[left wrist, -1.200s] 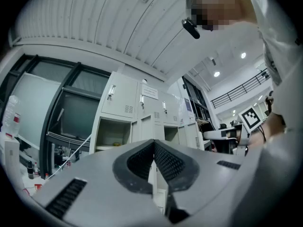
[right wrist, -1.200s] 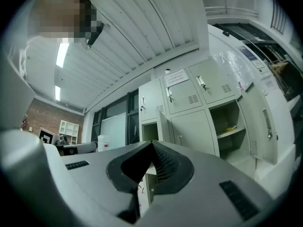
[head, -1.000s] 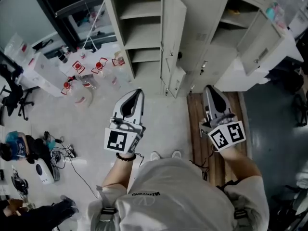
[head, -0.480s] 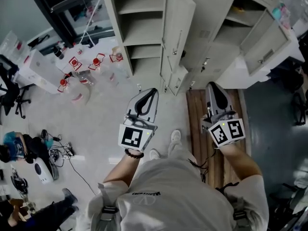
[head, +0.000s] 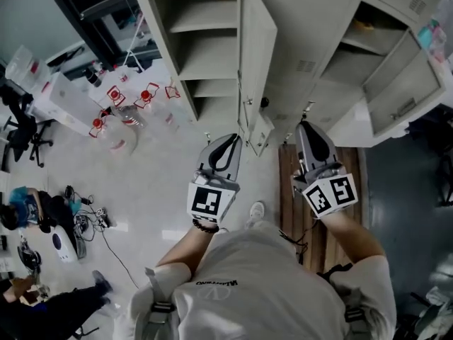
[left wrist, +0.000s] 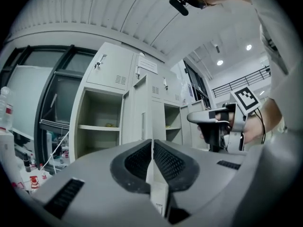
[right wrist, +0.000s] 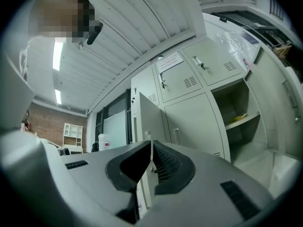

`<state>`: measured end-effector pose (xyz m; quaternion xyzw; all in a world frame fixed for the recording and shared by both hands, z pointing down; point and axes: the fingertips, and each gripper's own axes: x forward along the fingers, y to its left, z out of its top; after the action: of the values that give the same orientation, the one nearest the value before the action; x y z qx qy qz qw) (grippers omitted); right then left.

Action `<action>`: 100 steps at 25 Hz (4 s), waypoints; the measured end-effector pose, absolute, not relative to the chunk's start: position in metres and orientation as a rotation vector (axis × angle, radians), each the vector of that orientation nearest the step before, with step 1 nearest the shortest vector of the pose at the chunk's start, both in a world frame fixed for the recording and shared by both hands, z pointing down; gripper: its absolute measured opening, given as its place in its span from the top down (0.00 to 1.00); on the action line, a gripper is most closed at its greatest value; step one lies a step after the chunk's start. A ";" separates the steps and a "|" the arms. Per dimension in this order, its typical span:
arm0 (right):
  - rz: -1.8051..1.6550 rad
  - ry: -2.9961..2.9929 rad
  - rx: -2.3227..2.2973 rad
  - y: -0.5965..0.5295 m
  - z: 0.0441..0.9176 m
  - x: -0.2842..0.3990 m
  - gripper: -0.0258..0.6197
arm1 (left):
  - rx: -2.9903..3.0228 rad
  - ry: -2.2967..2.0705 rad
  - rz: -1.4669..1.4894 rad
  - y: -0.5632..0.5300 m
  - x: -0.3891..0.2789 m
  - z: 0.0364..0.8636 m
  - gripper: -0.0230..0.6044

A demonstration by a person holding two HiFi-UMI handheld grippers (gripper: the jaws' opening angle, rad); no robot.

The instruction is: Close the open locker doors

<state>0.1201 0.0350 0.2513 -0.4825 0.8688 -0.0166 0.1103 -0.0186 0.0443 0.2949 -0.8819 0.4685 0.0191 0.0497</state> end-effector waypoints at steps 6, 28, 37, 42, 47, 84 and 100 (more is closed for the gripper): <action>-0.094 2.622 -1.294 -0.009 0.262 0.126 0.92 | -2.653 1.533 0.010 0.008 0.004 0.310 0.95; -0.118 2.739 -1.119 -0.053 0.276 0.093 0.91 | -2.616 1.712 -0.211 -0.062 0.037 0.376 0.71; -0.129 2.836 -0.764 -0.054 0.262 0.042 0.87 | -2.644 1.657 -0.215 -0.067 0.011 0.382 0.80; -0.178 2.912 -0.567 -0.062 0.263 -0.003 0.79 | -2.655 1.628 -0.182 -0.071 -0.028 0.381 0.80; -0.157 2.970 -0.445 -0.067 0.263 -0.052 0.74 | -2.670 1.594 -0.174 -0.081 -0.070 0.379 0.81; 0.019 2.926 -0.868 -0.229 0.261 -0.222 0.91 | -2.605 1.556 -0.038 -0.223 -0.233 0.362 0.95; 0.053 2.796 -1.185 -0.283 0.262 -0.230 0.91 | -2.564 1.666 -0.022 -0.285 -0.239 0.367 0.96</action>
<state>-0.2301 -0.2830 0.2616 -0.3897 0.9193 0.0173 0.0520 -0.2388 -0.2849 0.3671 -0.8378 0.5443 -0.0071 0.0422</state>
